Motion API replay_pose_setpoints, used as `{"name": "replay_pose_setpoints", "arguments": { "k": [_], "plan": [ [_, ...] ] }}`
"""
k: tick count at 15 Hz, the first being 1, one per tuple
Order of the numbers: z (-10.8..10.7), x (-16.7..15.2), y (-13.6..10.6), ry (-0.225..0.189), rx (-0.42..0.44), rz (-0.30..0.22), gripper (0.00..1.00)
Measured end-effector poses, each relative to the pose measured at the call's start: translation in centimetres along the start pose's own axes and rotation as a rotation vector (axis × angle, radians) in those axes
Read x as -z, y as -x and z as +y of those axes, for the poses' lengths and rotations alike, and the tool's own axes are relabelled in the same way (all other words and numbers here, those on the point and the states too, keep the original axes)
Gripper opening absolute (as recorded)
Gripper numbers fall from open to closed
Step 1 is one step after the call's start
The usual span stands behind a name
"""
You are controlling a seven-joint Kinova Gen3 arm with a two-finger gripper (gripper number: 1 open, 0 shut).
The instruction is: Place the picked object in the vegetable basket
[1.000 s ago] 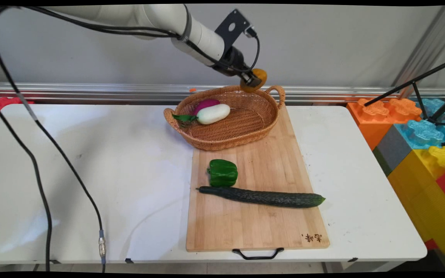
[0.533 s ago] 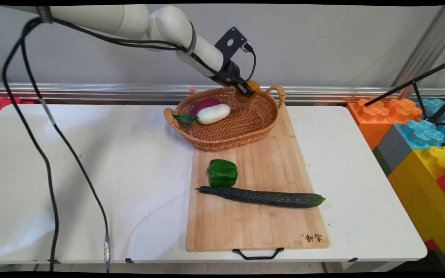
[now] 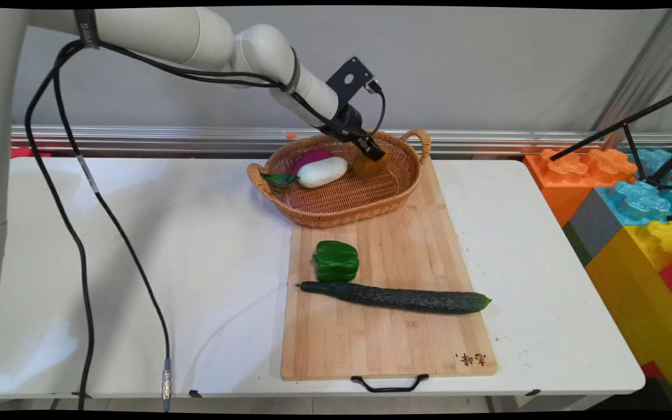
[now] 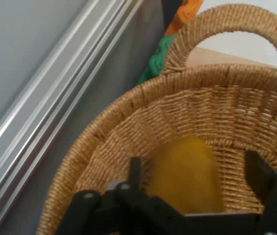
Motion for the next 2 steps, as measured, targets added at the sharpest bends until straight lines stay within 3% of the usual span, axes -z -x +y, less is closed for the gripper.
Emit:
{"name": "replay_pose_setpoints", "arguments": {
  "k": [2],
  "plan": [
    [0.28,-0.08,-0.12,0.016,-0.004,0.005,1.00]
  ]
}}
